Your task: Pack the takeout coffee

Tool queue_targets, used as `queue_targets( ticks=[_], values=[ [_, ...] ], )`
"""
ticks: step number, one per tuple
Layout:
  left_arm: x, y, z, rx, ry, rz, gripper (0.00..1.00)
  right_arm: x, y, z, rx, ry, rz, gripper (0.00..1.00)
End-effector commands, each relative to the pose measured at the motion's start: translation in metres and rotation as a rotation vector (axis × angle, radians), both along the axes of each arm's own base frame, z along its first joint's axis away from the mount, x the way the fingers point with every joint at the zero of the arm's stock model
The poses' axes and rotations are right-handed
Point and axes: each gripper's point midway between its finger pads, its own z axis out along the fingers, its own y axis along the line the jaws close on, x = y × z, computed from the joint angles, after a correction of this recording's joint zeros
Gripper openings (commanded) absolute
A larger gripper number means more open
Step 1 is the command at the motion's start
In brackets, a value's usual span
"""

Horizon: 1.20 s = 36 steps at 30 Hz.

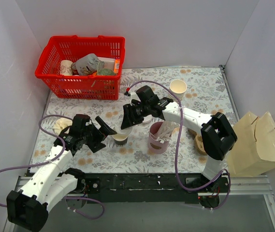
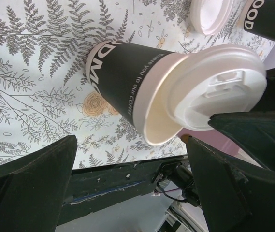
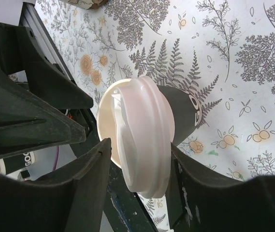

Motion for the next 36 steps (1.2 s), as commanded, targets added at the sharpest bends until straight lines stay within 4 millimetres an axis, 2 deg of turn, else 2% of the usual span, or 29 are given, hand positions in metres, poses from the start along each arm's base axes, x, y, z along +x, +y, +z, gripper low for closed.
queue_targets(
  ticks=[1,9,19,26,36],
  values=[
    [0.005,-0.001,0.007,-0.038,-0.042,0.025,0.98,0.005,0.000,-0.004,-0.036,-0.005,-0.016,0.54],
    [-0.007,0.002,-0.010,-0.031,-0.004,0.029,0.98,-0.002,0.000,-0.008,-0.079,-0.036,0.004,0.57],
    [-0.006,0.005,-0.011,-0.029,-0.005,0.058,0.98,-0.006,0.007,0.013,-0.051,-0.092,0.012,0.57],
    [-0.005,0.006,-0.015,-0.019,-0.001,0.061,0.98,0.000,0.002,0.015,-0.073,-0.111,-0.022,0.57],
    [-0.003,0.003,-0.016,-0.061,-0.008,0.082,0.97,-0.005,0.005,0.027,-0.041,-0.114,-0.001,0.57]
  ],
)
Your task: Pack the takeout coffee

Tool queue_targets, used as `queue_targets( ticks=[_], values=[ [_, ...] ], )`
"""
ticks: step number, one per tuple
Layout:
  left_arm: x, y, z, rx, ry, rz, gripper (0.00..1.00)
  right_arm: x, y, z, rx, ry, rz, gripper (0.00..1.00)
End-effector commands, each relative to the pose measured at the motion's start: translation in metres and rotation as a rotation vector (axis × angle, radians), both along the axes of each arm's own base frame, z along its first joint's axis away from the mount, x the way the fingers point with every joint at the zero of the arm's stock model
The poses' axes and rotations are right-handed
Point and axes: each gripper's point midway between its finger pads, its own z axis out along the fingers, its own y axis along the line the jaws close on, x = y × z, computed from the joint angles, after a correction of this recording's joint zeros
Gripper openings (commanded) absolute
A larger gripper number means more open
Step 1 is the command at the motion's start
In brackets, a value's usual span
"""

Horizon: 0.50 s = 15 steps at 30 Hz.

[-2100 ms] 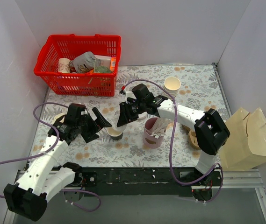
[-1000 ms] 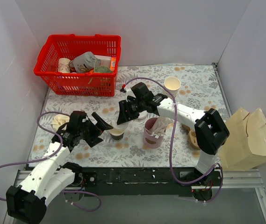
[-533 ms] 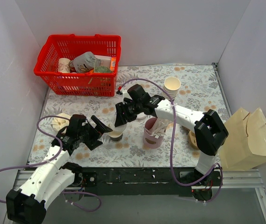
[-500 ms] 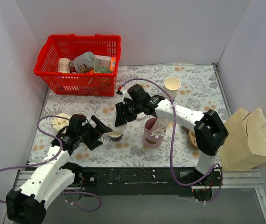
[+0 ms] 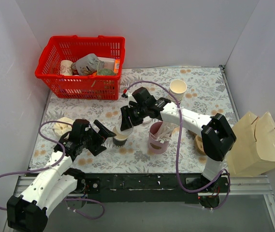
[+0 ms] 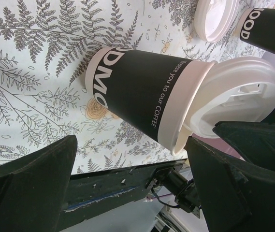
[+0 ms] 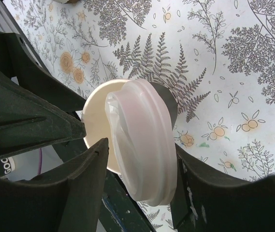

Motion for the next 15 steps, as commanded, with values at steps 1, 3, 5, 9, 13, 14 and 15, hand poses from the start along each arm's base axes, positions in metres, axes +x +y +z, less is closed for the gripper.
queue_targets(
  ticks=[1,3,5,9,13,14,15],
  values=[
    [0.004,0.000,0.003,-0.015,-0.020,0.018,0.97,-0.002,0.005,0.032,0.060,-0.051,0.028,0.57],
    [0.005,0.000,0.001,-0.009,-0.015,0.014,0.96,-0.001,0.006,0.035,0.066,-0.060,0.028,0.57],
    [0.004,0.000,0.000,-0.008,-0.009,0.011,0.95,-0.003,0.007,0.036,0.069,-0.061,0.034,0.57],
    [0.004,0.001,0.000,0.001,-0.008,0.016,0.92,-0.008,0.011,0.040,0.077,-0.060,0.055,0.57],
    [0.001,0.006,-0.002,0.025,0.000,0.026,0.89,-0.009,0.012,0.048,0.085,-0.077,0.053,0.57],
    [0.000,0.007,-0.005,0.031,0.005,0.028,0.89,-0.008,0.012,0.049,0.086,-0.080,0.053,0.57],
    [-0.001,0.008,-0.005,0.033,0.006,0.027,0.89,-0.008,0.012,0.051,0.087,-0.081,0.053,0.57]
  ],
)
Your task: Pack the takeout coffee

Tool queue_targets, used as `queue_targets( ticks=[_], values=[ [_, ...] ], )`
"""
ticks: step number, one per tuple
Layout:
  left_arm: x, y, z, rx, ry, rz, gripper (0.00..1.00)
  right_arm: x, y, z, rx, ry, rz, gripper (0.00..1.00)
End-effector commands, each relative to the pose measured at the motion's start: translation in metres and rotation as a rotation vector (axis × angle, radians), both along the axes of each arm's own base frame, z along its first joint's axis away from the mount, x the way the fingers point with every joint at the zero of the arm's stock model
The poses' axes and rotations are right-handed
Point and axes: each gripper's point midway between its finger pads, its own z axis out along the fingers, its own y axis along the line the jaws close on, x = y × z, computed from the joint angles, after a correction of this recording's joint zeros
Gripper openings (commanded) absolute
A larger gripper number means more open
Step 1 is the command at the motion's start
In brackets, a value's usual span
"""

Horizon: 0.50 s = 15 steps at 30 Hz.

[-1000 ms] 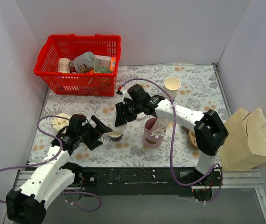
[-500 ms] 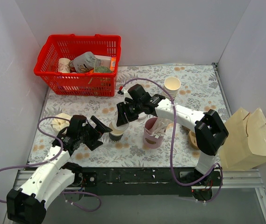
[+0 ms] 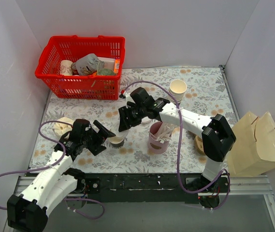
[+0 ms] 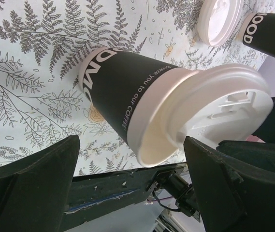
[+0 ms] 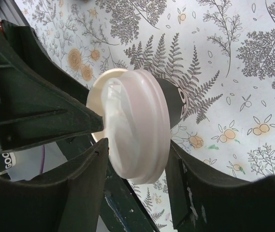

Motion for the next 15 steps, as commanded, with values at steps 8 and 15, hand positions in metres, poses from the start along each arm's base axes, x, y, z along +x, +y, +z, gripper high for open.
queue_targets(
  ticks=[8,15],
  values=[
    [-0.006,0.007,0.000,0.015,-0.013,0.014,0.90,-0.004,0.005,0.032,0.043,-0.038,0.031,0.57],
    [-0.007,-0.001,0.010,-0.049,-0.041,0.002,0.95,-0.001,0.005,0.019,0.003,-0.026,0.009,0.56]
  ],
)
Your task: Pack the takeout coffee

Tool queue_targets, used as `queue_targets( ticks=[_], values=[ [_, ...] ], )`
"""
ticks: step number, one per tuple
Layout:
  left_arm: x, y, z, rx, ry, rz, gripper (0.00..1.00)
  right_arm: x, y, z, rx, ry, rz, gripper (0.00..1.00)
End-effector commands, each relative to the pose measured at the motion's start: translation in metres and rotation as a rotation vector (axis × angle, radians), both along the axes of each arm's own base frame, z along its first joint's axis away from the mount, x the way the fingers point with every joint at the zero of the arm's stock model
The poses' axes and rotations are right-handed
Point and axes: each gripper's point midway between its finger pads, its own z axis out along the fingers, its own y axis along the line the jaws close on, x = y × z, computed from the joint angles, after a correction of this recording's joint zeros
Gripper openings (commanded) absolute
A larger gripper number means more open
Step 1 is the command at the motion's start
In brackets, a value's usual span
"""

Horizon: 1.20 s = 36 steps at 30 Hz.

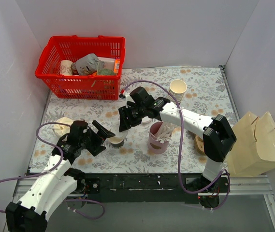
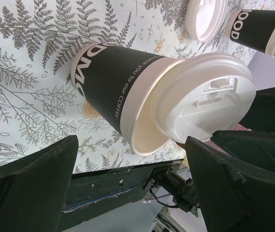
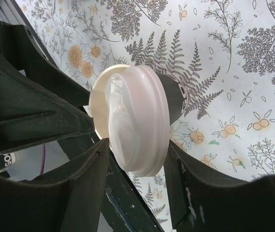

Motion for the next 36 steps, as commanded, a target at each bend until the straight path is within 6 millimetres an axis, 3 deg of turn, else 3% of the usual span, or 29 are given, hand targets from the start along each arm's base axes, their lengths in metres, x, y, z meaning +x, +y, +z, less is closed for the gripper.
queue_targets(
  ticks=[1,11,18,36],
  values=[
    [-0.002,-0.004,0.002,-0.042,-0.005,-0.005,0.95,0.002,0.007,0.012,0.016,-0.021,0.003,0.54],
    [0.002,-0.006,0.006,-0.071,-0.032,0.010,0.96,0.002,0.008,-0.001,-0.026,-0.002,0.018,0.54],
    [0.006,-0.004,0.004,-0.062,-0.029,0.034,0.97,0.004,0.009,0.001,-0.038,-0.016,0.013,0.55],
    [0.009,-0.004,0.002,-0.079,-0.044,0.050,0.93,-0.011,0.014,-0.008,-0.084,-0.016,0.060,0.59]
  ],
)
